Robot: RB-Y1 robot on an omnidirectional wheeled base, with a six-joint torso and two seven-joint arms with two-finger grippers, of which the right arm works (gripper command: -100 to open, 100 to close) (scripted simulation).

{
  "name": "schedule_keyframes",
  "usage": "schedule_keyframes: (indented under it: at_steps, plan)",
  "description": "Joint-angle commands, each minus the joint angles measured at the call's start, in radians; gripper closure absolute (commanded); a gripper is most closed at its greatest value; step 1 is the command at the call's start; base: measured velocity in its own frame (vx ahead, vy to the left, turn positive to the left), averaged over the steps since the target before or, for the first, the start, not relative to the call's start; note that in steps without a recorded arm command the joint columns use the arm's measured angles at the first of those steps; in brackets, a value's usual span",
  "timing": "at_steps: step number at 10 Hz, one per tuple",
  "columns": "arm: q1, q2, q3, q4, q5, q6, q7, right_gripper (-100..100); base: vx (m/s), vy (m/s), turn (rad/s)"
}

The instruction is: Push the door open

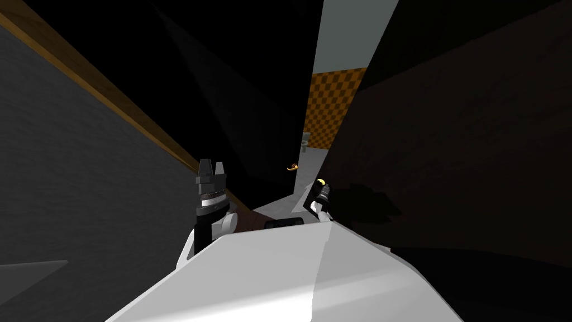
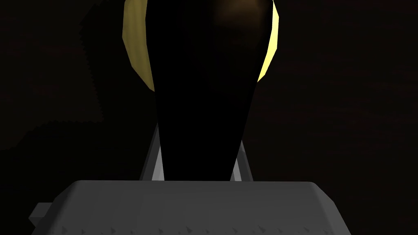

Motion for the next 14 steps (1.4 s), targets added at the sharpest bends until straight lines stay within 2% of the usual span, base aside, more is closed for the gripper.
schedule_keyframes:
  at_steps: [1,2,3,6,9,10,11,12,13,14]
  plan:
    - [0.011,0.001,-0.016,-0.038,-0.004,-0.001,0.010,100,0.057,-0.018,0.026]
    - [0.011,0.001,-0.016,-0.038,-0.004,-0.001,0.010,100,0.014,-0.009,-0.012]
    - [0.009,0.010,-0.051,-0.040,-0.013,-0.003,0.023,100,0.051,-0.019,0.089]
    - [0.007,0.024,-0.097,-0.044,-0.026,-0.007,0.041,100,0.105,-0.034,0.062]
    - [0.004,0.049,-0.158,-0.049,-0.042,-0.011,0.065,100,0.142,-0.045,0.059]
    - [0.016,0.048,-0.150,-0.057,-0.040,-0.001,0.063,100,0.050,-0.025,-0.015]
    - [0.009,0.027,-0.184,-0.053,-0.062,-0.027,0.078,100,0.004,-0.097,0.200]
    - [0.009,0.027,-0.184,-0.053,-0.062,-0.027,0.078,100,-0.026,-0.128,0.132]
    - [0.003,0.014,-0.210,-0.051,-0.079,-0.045,0.090,100,0.005,-0.140,0.201]
    - [0.003,0.014,-0.210,-0.051,-0.079,-0.045,0.090,100,0.032,-0.105,0.094]
